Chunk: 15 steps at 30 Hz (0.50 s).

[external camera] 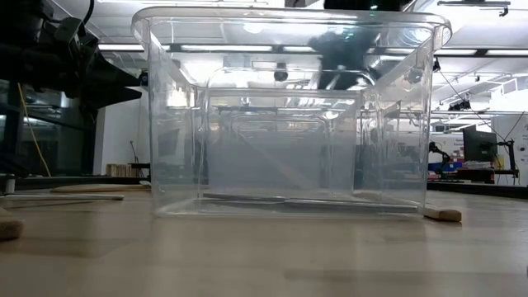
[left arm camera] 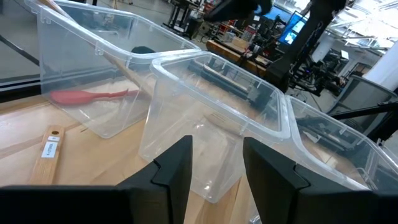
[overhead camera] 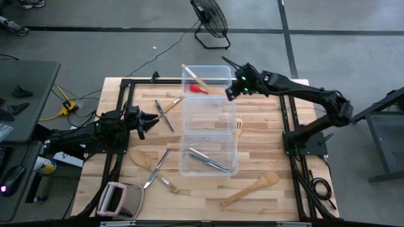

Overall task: Pick & Place Kitchen Items
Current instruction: Put the brown spatula into the middle transparent bin

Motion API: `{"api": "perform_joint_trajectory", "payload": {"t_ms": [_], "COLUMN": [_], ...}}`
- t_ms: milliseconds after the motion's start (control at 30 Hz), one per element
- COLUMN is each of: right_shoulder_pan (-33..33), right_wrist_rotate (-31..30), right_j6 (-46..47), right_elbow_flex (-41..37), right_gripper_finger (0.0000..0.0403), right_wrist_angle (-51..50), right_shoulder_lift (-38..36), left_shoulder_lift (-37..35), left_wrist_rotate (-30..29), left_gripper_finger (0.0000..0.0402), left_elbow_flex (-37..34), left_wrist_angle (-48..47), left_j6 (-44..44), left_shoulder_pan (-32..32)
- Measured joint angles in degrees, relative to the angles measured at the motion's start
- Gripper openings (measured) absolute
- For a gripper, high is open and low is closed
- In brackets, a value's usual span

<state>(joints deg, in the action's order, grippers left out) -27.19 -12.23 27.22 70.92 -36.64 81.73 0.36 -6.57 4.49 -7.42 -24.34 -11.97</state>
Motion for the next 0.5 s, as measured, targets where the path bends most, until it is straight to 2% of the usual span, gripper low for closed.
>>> {"api": "perform_joint_trajectory", "payload": {"t_ms": [200, 367, 500], "right_shoulder_pan": [1.8, 3.6, 6.4], "right_wrist_rotate": [-4.0, 0.6, 1.7], "right_j6": [11.1, 20.2, 24.4], "right_elbow_flex": [-7.9, -15.6, -22.0], "right_gripper_finger": [0.0157, 0.0157, 0.0159], "right_wrist_angle": [-7.0, -8.7, -8.7], "right_shoulder_lift": [-9.9, -16.2, -19.8], "left_shoulder_lift": [0.0, 0.0, 0.0], "left_wrist_rotate": [0.0, 0.0, 0.0], "left_gripper_finger": [0.0143, 0.0143, 0.0143], "left_elbow_flex": [0.0, 0.0, 0.0], "left_wrist_angle": [0.0, 0.0, 0.0], "left_j6": [0.0, 0.0, 0.0], "left_shoulder_pan": [0.0, 0.0, 0.0]}}
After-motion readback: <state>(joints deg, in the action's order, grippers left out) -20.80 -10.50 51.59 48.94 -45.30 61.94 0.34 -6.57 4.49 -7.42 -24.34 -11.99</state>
